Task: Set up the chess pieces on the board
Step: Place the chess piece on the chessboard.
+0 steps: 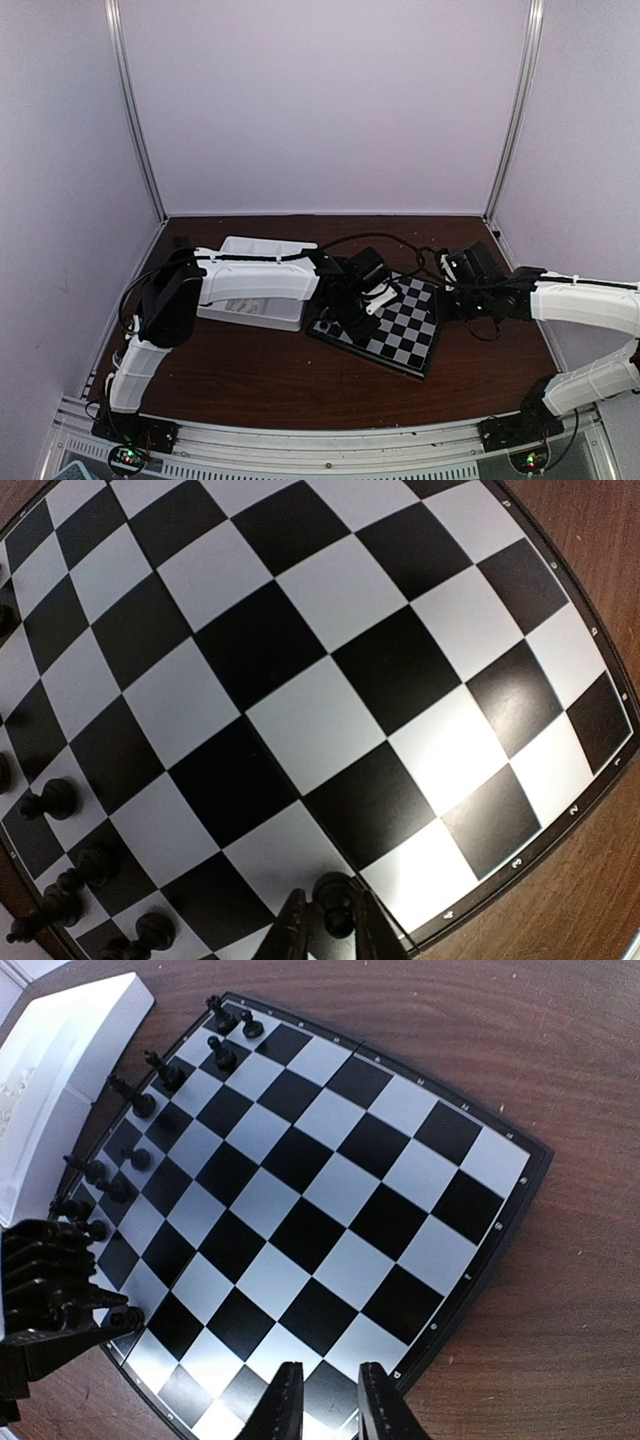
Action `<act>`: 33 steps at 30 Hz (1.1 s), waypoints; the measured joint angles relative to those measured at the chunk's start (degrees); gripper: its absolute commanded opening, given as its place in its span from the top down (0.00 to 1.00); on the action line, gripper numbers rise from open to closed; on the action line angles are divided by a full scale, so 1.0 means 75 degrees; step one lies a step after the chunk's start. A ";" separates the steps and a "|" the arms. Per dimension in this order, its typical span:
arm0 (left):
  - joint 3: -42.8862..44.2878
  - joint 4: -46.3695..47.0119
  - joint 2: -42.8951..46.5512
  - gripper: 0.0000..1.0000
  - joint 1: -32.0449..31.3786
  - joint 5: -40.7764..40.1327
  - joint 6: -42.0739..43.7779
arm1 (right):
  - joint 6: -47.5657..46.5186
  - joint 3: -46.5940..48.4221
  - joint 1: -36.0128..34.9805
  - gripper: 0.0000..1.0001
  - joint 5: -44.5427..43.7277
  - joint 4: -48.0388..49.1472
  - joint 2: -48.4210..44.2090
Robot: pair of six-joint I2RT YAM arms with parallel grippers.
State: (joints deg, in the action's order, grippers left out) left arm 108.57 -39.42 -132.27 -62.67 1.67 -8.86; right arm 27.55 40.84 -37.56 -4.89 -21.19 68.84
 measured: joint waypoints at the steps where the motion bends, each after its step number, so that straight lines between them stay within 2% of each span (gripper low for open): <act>1: 0.0000 -0.0020 0.0000 0.79 0.0000 -0.0006 0.0000 | 0.0047 -0.0044 0.0000 0.79 0.0128 0.0038 0.0029; 10: -0.0023 -0.0187 0.0134 0.68 0.0003 -0.0079 -0.0181 | 0.0326 -0.0353 -0.0131 0.79 0.0921 0.0344 0.0172; 15: -0.0300 -0.0251 0.1049 0.67 0.0015 -0.0493 -0.0335 | 0.0329 -0.0306 -0.0787 0.79 0.1003 0.0487 0.0303; 21: -0.0839 -0.0248 0.2506 0.67 0.0242 -0.1329 -0.0370 | 0.0294 0.0259 -0.1626 0.77 0.0988 0.0527 0.1131; 26: -0.1556 -0.0137 0.3343 0.66 0.0863 -0.1751 -0.0379 | 0.0099 0.0854 -0.1877 0.77 0.0979 0.0481 0.1781; 33: -0.2935 -0.0050 0.4211 0.66 0.2221 -0.1813 -0.0562 | -0.0242 0.1370 -0.1941 0.76 0.0985 0.0283 0.2390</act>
State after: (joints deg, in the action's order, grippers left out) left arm 86.56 -39.79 -100.68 -46.02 -11.92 -13.08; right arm 25.74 51.11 -52.12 2.50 -19.07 86.76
